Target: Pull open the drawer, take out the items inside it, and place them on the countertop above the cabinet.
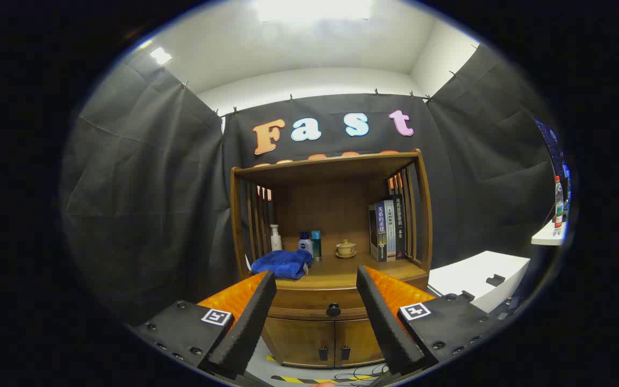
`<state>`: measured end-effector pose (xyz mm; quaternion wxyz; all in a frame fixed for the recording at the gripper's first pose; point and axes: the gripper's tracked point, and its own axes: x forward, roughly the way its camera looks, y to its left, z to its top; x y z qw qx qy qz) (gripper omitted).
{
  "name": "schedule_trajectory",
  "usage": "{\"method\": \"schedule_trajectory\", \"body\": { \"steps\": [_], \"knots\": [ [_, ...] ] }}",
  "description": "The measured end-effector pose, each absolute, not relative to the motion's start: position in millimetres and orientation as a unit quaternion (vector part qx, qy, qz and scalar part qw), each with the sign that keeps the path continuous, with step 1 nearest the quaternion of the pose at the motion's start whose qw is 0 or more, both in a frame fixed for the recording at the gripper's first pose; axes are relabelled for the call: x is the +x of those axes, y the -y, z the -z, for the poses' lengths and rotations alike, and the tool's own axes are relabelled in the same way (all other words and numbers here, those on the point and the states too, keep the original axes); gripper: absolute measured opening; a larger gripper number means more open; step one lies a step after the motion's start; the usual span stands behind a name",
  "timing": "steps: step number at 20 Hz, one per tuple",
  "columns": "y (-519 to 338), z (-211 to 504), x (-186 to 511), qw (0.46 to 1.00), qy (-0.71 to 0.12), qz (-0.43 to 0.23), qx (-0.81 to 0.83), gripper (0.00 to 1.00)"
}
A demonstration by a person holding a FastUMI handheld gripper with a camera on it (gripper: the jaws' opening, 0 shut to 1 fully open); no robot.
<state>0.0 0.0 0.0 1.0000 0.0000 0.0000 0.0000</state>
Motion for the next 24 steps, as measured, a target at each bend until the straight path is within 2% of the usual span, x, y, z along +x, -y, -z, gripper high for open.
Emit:
{"method": "schedule_trajectory", "body": {
  "steps": [24],
  "knots": [
    [-5.6, -1.6, -2.3, 1.0, 0.015, -0.005, 0.009, 0.98]
  ]
}}
